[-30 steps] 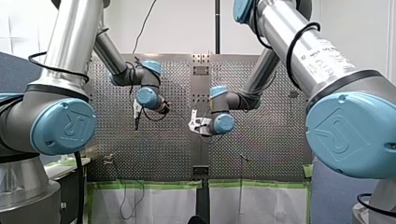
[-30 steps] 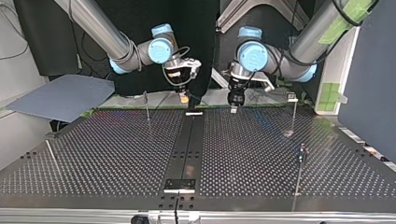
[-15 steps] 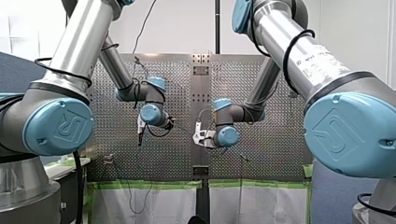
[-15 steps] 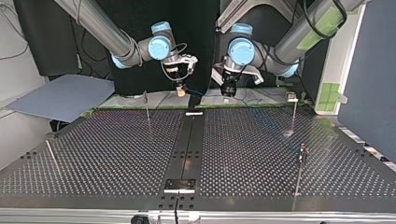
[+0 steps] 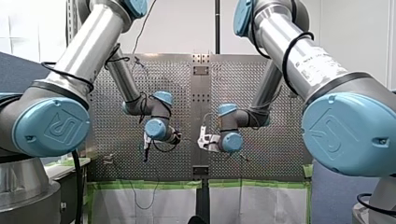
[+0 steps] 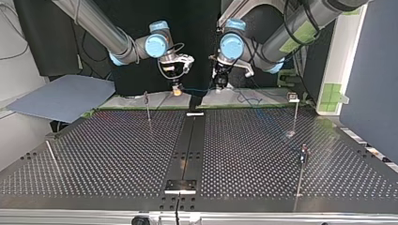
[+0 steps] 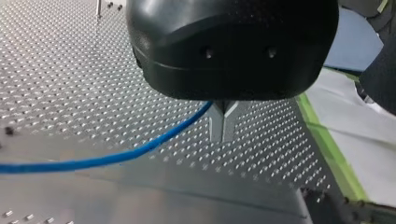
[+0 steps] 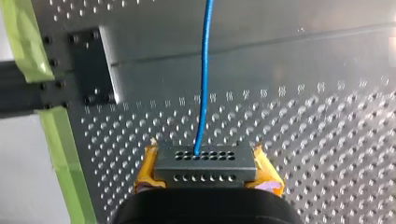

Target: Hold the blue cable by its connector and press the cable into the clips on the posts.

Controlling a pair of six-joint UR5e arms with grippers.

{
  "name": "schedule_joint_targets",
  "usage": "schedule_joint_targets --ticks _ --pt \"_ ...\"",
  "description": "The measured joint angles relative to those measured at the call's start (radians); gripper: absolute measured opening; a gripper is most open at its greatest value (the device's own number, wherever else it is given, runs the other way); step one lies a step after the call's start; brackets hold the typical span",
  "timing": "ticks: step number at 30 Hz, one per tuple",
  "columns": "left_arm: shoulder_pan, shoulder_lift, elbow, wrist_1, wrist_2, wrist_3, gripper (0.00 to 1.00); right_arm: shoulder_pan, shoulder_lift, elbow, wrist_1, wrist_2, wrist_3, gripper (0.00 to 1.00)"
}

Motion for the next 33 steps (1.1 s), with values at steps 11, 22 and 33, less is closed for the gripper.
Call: schedule_joint_targets --ticks 11,22,33 --pt "-0.068 -0.078 0.0 0.081 -0.032 -0.07 0.0 -0.032 0.058 0.044 -0.06 -0.001 0.016 0.0" --pt "-0.093 -0.148 0.007 0.121 -0.022 -0.089 0.0 -0.067 0.076 0.129 -0.158 -0.003 0.083 0.0" --pt "-0.133 -0.23 0.061 0.142 -0.024 -0.11 0.0 -0.112 0.122 0.141 -0.256 0.0 0.074 0.0"
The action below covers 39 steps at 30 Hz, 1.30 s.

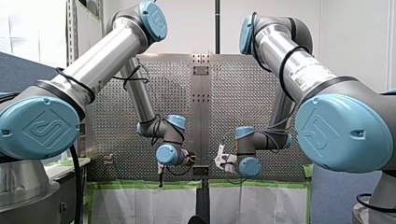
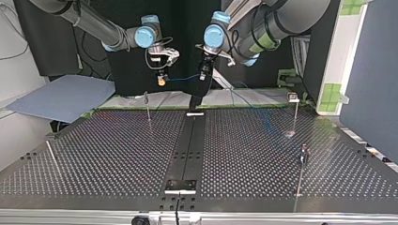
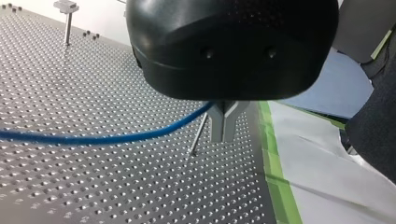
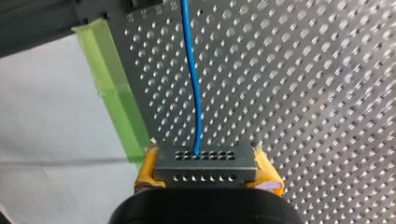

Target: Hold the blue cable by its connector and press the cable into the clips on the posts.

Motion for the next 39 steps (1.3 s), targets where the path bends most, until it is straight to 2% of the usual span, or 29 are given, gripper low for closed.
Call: schedule_joint_targets --ticks 7,14,20,25,30,34,39 --pt "-0.037 -0.06 0.054 0.01 -0.012 -0.003 0.0 -0.026 0.02 0.024 -0.062 -0.002 0.004 0.0" --pt "-0.1 -0.124 0.119 0.04 -0.067 -0.026 0.0 -0.056 0.021 0.061 -0.119 -0.002 0.006 0.0" --pt "-0.141 -0.139 0.164 0.049 -0.103 -0.036 0.0 -0.079 0.021 0.099 -0.167 -0.001 0.01 0.0" --pt "-0.154 -0.164 0.201 0.051 -0.1 -0.037 0.0 -0.097 0.021 0.118 -0.205 -0.001 0.015 0.0" --pt "-0.169 -0.208 0.241 0.06 -0.092 -0.031 0.0 -0.131 0.021 0.149 -0.247 -0.009 0.018 0.0" --pt "-0.182 -0.228 0.269 0.058 -0.09 -0.029 0.0 -0.166 0.022 0.177 -0.282 -0.036 0.019 0.0" --pt "-0.192 -0.233 0.296 0.056 -0.092 -0.031 0.0 -0.212 0.022 0.186 -0.315 -0.07 0.014 0.0"
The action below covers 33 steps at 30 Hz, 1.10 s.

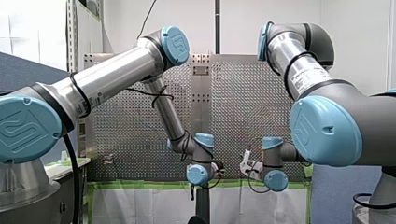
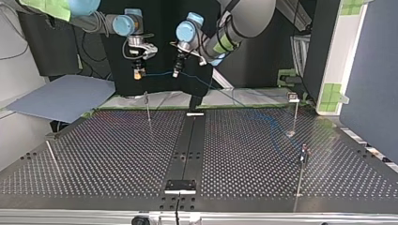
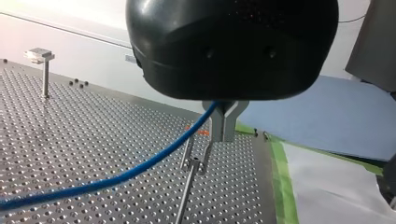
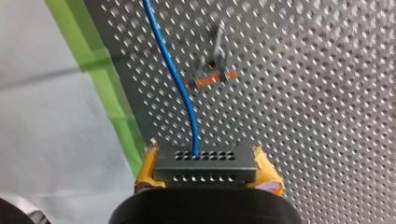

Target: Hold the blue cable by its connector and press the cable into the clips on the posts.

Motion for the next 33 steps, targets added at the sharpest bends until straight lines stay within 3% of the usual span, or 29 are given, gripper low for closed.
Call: schedule_joint_targets --ticks 12,20,28,33 --pt "-0.006 -0.006 0.019 0.016 -0.01 0.006 0.0 -0.102 0.005 -0.004 -0.029 -0.003 -0.028 0.0" --pt "-0.016 -0.057 0.069 0.006 -0.011 0.019 0.0 -0.138 0.038 -0.031 -0.027 -0.009 -0.048 0.0" --pt "-0.021 -0.077 0.119 0.006 -0.008 0.009 0.0 -0.169 0.049 -0.065 -0.025 -0.032 -0.048 0.0" --pt "-0.035 -0.114 0.16 -0.024 -0.006 0.019 0.0 -0.203 0.06 -0.086 -0.02 -0.056 -0.049 0.0"
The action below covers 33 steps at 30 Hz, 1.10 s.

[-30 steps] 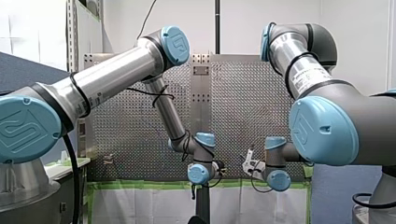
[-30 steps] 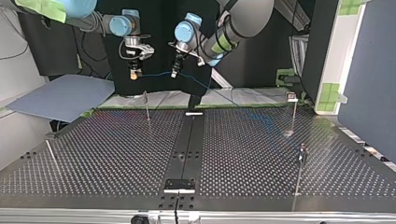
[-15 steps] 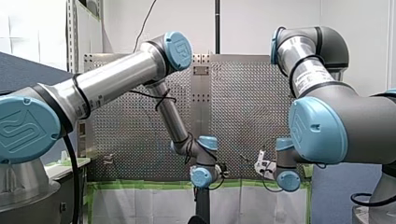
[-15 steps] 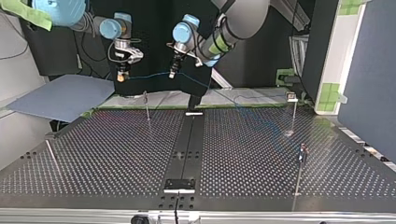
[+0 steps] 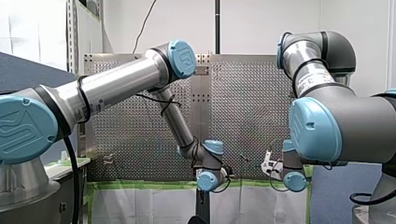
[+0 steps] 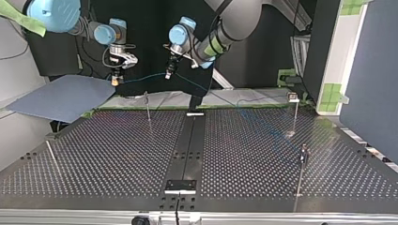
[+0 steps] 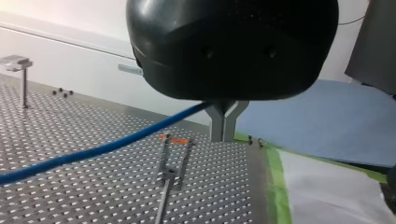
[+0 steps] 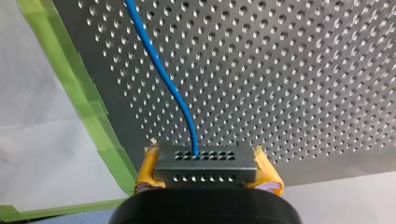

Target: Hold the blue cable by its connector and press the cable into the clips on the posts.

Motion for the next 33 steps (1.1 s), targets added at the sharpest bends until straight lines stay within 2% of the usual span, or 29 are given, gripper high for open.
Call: schedule_joint_targets --ticks 8,12,17,23,33 --pt "-0.014 -0.036 0.066 -0.028 -0.043 0.002 0.0 -0.071 0.019 -0.013 -0.002 -0.065 -0.006 0.0" --pt "-0.018 -0.038 0.101 -0.059 -0.075 0.004 0.0 -0.097 0.022 -0.031 0.004 -0.099 -0.012 0.0" --pt "-0.02 -0.038 0.146 -0.102 -0.115 0.011 0.0 -0.108 0.024 -0.058 0.02 -0.141 -0.019 0.0" --pt "-0.024 -0.04 0.193 -0.15 -0.136 0.031 0.0 -0.111 0.025 -0.092 0.06 -0.185 -0.037 0.0" --pt "-0.044 -0.089 0.271 -0.207 -0.117 0.029 0.0 -0.129 0.026 -0.113 0.077 -0.205 -0.034 0.0"
